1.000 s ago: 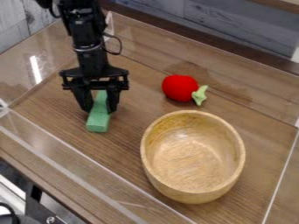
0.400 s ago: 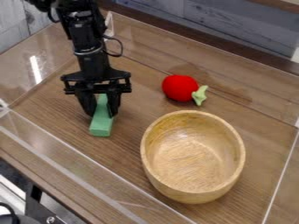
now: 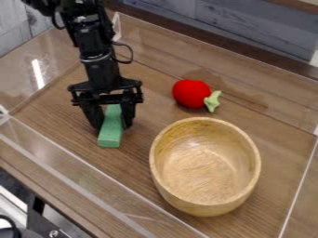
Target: Put the green block in the brown bowl
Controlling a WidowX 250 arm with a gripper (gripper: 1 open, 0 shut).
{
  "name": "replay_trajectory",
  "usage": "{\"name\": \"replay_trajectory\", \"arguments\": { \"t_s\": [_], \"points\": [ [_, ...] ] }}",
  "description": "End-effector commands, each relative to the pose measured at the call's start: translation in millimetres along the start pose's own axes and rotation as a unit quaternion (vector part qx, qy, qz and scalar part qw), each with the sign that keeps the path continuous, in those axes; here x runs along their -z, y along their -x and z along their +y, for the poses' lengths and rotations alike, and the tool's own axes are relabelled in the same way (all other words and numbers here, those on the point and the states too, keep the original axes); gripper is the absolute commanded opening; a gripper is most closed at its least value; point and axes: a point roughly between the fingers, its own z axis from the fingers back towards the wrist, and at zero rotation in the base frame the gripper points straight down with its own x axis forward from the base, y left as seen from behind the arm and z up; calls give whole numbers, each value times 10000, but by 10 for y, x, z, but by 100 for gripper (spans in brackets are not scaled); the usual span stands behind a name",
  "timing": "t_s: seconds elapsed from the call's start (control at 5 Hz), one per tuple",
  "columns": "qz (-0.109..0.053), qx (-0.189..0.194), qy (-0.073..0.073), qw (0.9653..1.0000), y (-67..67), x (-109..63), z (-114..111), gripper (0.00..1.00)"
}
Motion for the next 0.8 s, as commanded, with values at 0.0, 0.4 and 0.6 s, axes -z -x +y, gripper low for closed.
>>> {"name": "replay_trajectory", "arguments": {
  "t_s": [0.0, 0.4, 0.6],
  "points": [
    [-307, 167, 33, 9994, -35, -159, -71, 0],
    [-394, 290, 99, 9988, -8, -249, -113, 100],
    [-416, 305, 73, 9986, 9, -276, -104, 100]
  ]
}}
